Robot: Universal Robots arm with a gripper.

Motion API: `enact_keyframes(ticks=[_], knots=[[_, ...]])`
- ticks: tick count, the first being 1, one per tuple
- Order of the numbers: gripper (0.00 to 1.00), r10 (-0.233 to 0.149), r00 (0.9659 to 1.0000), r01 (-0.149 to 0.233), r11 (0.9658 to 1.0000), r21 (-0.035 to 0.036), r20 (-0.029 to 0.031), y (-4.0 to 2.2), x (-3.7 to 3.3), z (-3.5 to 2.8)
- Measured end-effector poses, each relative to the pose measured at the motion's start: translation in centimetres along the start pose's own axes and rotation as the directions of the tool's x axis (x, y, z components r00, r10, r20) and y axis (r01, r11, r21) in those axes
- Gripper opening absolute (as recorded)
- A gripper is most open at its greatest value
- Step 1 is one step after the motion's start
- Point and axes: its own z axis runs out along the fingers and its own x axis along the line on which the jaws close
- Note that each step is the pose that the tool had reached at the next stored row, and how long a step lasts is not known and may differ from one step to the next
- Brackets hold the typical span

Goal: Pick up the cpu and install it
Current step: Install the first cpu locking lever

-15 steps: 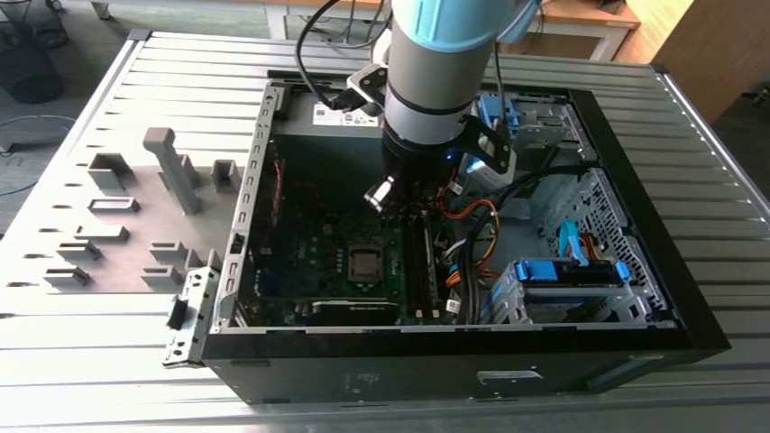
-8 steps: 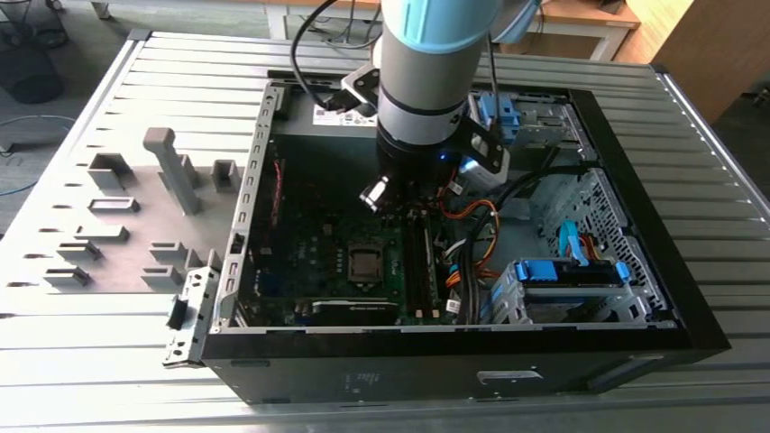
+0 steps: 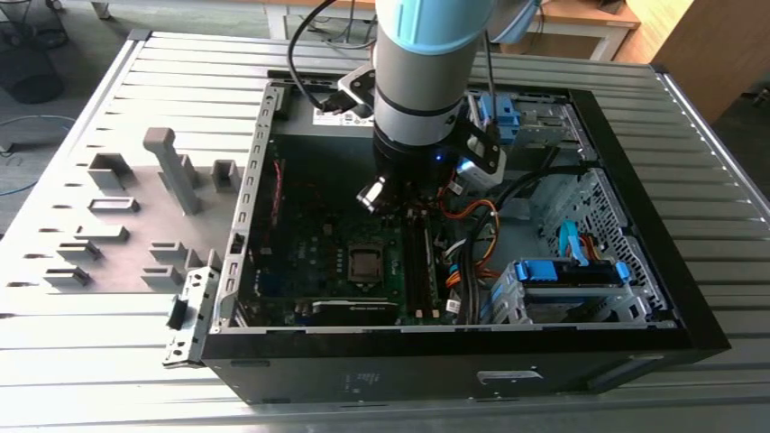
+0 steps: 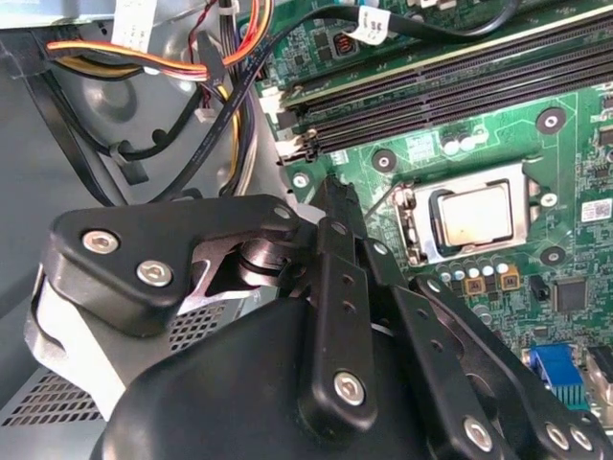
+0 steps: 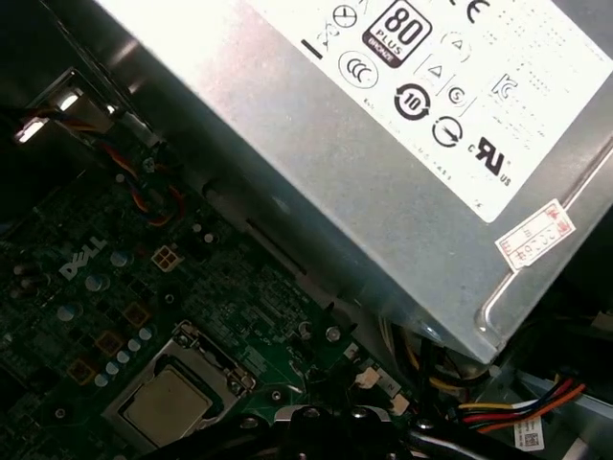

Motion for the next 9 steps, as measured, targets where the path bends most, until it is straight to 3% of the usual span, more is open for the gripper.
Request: enact_keyframes(ticks=[9], knots=[[0.11,-0.001,0.9999,0.001,0.9999,0.0114,-0.0102,0.04,0.1,-0.02]])
